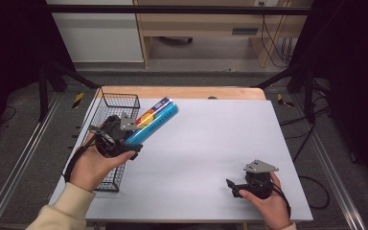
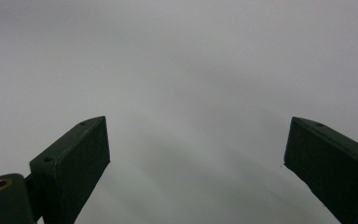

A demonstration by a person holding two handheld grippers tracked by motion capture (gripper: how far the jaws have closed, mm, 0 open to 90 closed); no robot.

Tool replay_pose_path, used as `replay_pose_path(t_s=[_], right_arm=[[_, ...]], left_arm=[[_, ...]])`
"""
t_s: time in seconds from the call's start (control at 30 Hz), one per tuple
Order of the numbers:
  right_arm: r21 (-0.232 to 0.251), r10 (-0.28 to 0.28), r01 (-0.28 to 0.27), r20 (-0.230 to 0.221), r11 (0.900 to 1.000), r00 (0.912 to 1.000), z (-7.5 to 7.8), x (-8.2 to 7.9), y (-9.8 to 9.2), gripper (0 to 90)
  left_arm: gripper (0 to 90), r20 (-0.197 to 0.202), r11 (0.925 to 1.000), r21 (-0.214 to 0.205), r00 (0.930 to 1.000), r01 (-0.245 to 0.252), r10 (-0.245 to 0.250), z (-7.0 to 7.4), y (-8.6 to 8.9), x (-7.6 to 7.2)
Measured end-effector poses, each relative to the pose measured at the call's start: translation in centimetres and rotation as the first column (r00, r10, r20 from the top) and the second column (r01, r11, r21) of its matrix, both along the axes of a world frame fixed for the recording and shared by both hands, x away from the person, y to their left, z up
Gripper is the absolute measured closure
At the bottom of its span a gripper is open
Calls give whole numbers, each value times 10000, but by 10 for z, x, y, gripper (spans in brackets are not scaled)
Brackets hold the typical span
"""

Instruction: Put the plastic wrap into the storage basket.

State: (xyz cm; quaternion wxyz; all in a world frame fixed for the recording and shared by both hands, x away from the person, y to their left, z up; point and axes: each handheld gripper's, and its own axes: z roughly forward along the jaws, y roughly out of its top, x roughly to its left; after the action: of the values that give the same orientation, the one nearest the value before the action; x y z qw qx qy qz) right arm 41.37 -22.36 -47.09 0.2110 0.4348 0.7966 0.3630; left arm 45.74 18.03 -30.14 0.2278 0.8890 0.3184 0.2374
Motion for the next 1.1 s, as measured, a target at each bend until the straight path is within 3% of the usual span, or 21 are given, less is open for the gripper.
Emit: replay_pose_path(t_s=[1.1], right_arm=[[61,-26,25,64,10000,10000,2,0,0,72]], left_arm=[[318,91,9923,179,9924,-1225,1223,6,38,-14]])
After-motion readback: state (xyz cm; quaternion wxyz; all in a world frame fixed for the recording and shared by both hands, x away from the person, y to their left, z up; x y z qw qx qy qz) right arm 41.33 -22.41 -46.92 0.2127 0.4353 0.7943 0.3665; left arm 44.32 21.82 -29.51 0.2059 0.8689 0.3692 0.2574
